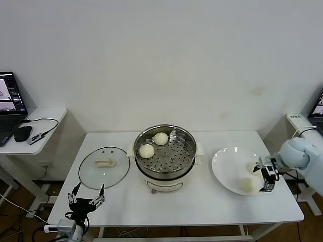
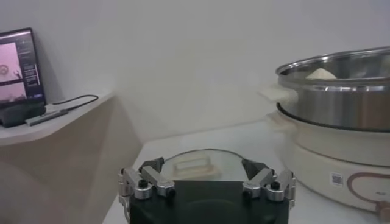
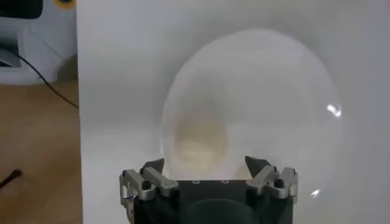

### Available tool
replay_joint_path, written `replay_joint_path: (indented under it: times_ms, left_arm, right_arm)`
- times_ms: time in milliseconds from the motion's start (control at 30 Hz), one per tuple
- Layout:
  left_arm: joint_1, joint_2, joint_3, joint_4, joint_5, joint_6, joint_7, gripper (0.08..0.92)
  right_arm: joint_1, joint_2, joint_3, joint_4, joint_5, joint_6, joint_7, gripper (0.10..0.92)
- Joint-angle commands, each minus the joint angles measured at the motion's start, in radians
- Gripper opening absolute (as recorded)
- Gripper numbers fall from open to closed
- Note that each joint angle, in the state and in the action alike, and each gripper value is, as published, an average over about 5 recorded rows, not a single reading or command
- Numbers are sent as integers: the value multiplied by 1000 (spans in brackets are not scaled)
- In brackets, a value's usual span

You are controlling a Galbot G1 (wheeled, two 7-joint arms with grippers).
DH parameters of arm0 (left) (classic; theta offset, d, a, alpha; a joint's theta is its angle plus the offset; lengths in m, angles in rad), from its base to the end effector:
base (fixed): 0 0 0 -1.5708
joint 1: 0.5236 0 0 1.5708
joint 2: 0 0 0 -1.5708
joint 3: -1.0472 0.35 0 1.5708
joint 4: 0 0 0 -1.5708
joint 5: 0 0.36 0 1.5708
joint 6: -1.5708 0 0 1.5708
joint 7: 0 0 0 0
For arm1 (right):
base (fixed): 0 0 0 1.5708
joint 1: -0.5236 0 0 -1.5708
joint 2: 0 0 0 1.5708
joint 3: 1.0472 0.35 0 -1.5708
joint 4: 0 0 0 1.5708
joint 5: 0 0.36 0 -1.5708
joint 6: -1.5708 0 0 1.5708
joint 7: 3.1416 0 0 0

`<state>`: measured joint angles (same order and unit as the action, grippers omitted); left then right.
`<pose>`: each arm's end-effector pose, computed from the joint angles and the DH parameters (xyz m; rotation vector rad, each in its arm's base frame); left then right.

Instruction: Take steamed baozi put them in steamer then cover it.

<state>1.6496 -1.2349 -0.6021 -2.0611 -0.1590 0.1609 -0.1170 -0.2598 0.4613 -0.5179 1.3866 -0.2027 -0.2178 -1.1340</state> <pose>0.1690 0.0830 -0.3130 0.0436 -2.8730 -0.2779 0.4511 -0.2365 -0.1971 1.1291 -1.3663 1.3190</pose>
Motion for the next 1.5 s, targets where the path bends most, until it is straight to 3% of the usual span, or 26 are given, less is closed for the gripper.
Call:
replay_joint_path:
  times_ms: [33,233,767,1100,1500]
  left_arm:
    - [0,-1,-2,2,1,0,0,823]
    - [0,-3,-7,3,2,0,0,823]
    - [1,-10,-15,2,-2,0,-1,823]
    - [0,-14,-12,-10,-2,1,-2,823]
    - [-4,-13,-4,-17,-2,-1,-2,823]
  right_arm:
    - [-108,101,95,-118,-57,14,2,823]
    - [-78,158,77,-141,-49,6,6,805]
    - [-13,130,40,-147,-50,-14,-26,630]
    - [118,75,-28,-94,13,-27,-42,587]
    - [564,87,-291,-6,195,-56,-42,592]
